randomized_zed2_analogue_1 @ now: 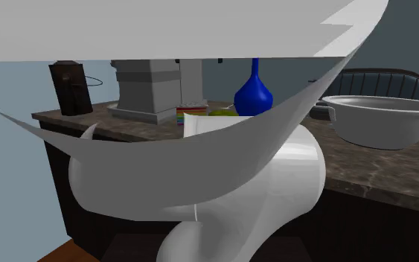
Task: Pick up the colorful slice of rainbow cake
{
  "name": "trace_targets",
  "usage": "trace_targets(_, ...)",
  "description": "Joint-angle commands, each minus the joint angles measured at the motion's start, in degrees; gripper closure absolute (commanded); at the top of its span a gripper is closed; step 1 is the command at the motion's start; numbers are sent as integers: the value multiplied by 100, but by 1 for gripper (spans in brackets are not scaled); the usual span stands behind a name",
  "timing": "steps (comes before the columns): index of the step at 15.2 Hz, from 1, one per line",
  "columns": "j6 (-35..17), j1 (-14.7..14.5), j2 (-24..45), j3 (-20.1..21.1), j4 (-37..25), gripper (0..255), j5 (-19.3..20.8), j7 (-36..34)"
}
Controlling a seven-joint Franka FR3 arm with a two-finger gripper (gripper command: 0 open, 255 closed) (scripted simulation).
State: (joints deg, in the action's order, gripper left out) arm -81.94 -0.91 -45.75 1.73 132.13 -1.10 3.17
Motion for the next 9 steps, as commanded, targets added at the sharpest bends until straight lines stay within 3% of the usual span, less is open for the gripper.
trace_targets(1, 0, 0, 0, 0, 0, 0, 0, 0)
trace_targets(9, -1166, 217, 1341, 697, -339, 0, -375, -1440)
